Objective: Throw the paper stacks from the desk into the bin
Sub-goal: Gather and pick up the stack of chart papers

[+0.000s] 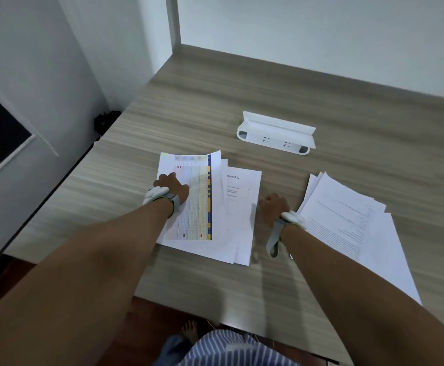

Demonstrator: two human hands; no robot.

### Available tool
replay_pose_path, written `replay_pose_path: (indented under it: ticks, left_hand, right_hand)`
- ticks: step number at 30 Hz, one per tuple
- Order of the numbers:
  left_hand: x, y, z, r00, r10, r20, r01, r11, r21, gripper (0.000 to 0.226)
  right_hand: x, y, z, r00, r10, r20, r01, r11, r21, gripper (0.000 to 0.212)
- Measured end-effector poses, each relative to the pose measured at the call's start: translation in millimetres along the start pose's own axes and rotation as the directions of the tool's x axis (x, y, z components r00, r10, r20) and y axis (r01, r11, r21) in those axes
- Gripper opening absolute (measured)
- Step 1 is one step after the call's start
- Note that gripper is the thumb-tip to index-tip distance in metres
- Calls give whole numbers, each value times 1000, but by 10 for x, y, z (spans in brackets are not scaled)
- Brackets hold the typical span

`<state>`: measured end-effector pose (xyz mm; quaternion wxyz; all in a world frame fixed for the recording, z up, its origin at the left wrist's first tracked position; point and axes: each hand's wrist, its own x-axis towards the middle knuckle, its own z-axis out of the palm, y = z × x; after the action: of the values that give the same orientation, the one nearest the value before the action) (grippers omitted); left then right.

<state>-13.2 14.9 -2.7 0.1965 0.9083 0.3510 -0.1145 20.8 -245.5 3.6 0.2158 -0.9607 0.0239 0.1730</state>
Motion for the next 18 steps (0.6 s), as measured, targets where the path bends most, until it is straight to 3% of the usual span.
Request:
replay_pose_path:
  ticks: [3, 9, 14, 18]
  left_hand:
    - [49, -211, 6, 998, -62, -2, 62, 998, 10, 61]
    - [153, -495, 12, 982, -181, 62, 184, 981, -55, 71]
    - [194, -518, 41, 983, -143, 118, 152, 986, -72, 68]
    - [143, -432, 96, 982, -117, 148, 129, 989, -73, 64]
  right_hand:
    - [-27, -12, 138, 997, 27, 69, -26, 1000, -17, 13]
    - [46, -46, 293, 995, 98, 32, -101, 987, 122, 32]
    - [113, -110, 310, 992, 84, 95, -83, 996, -15, 45]
    - [194, -205, 232, 959, 210, 188, -231, 968, 98, 55]
